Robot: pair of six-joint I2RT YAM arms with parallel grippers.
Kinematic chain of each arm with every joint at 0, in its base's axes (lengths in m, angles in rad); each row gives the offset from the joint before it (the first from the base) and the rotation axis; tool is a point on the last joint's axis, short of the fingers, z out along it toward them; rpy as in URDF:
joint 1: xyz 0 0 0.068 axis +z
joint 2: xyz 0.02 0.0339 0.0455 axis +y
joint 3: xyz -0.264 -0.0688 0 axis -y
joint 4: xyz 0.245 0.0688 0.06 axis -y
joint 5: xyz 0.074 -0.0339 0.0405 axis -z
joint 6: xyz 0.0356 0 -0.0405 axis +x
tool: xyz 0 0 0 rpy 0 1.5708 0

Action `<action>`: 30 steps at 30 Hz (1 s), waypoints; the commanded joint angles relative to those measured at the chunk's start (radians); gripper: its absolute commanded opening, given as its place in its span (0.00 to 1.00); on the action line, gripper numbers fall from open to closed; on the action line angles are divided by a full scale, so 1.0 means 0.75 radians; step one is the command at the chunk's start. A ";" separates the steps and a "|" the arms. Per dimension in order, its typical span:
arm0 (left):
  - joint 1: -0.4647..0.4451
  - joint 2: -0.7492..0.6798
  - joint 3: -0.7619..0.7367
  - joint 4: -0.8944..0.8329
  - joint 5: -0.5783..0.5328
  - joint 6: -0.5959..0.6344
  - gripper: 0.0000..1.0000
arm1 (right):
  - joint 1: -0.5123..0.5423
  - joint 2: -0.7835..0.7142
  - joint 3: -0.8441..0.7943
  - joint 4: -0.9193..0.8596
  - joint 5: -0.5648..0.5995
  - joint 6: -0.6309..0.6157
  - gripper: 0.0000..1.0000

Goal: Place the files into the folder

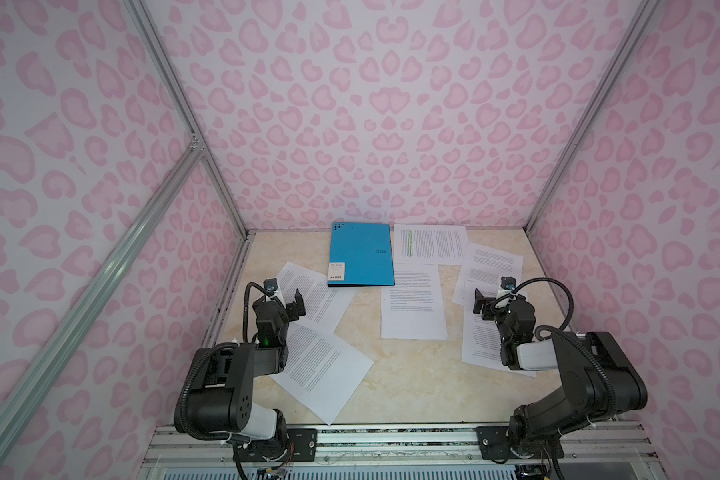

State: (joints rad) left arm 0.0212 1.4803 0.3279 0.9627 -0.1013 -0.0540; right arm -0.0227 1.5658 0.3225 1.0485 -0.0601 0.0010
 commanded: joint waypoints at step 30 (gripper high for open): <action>-0.453 -0.558 0.160 -1.607 0.234 -1.161 0.97 | 0.362 -0.675 0.272 -1.296 -0.058 0.880 0.99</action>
State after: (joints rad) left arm -0.3099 1.0344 0.4492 -0.3111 0.0803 -0.8783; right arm 0.2337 1.0515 0.5198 0.0994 -0.0727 0.6834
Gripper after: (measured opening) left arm 0.972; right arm 0.987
